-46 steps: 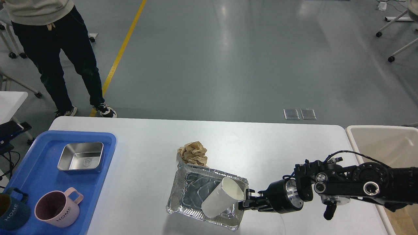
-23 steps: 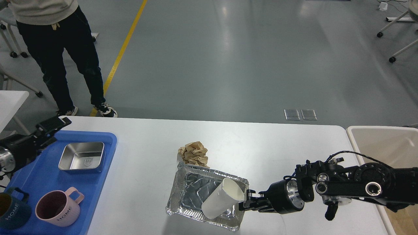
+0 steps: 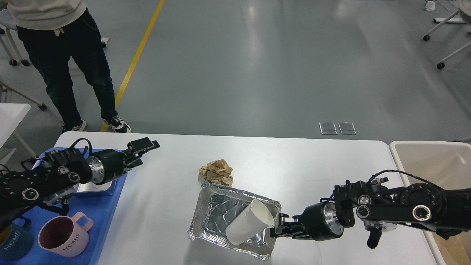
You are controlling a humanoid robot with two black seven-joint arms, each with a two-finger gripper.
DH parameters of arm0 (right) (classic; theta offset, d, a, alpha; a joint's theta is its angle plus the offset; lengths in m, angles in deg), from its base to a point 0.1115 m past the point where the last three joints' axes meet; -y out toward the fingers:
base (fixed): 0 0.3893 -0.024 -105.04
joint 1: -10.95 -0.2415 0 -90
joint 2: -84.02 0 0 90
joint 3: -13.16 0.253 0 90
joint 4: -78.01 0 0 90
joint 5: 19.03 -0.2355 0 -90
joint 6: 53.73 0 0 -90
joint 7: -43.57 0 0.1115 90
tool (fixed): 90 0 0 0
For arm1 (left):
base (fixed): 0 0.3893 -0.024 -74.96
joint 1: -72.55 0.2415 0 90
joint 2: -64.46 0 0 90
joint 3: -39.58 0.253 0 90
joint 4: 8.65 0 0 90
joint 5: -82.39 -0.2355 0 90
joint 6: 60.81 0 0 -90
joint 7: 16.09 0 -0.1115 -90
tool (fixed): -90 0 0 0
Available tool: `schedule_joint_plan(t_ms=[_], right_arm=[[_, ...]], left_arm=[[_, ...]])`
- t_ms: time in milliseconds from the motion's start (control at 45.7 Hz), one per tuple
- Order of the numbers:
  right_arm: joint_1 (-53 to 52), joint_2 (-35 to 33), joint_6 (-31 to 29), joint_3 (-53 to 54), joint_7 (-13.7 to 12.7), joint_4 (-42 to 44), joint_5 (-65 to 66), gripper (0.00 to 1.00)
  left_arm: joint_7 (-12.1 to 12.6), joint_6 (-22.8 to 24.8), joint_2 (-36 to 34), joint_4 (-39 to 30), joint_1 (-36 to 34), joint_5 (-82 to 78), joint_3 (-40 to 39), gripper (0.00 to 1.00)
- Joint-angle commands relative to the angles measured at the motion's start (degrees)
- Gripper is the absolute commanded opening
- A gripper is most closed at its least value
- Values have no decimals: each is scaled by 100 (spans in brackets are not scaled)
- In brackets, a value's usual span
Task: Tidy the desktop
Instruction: 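Reach the left gripper to the crumpled brown paper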
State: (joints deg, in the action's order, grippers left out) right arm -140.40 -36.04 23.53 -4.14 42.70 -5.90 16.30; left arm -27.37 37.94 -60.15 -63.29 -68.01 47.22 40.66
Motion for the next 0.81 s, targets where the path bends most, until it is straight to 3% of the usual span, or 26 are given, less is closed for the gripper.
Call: schedule_joint_plan(t_ms=[0, 438, 788], right_arm=[[8, 1, 0, -2, -1, -2, 0, 0], [26, -122, -9, 16, 8, -11, 0, 0], [44, -166, -9, 25, 8, -11, 9, 0]], left_arm=[[3, 57, 471, 392, -6, 2, 15, 96], [-6, 66, 1931, 1491, -173, 2, 384, 96], [3, 250, 2397, 1781, -261, 11, 481, 96]])
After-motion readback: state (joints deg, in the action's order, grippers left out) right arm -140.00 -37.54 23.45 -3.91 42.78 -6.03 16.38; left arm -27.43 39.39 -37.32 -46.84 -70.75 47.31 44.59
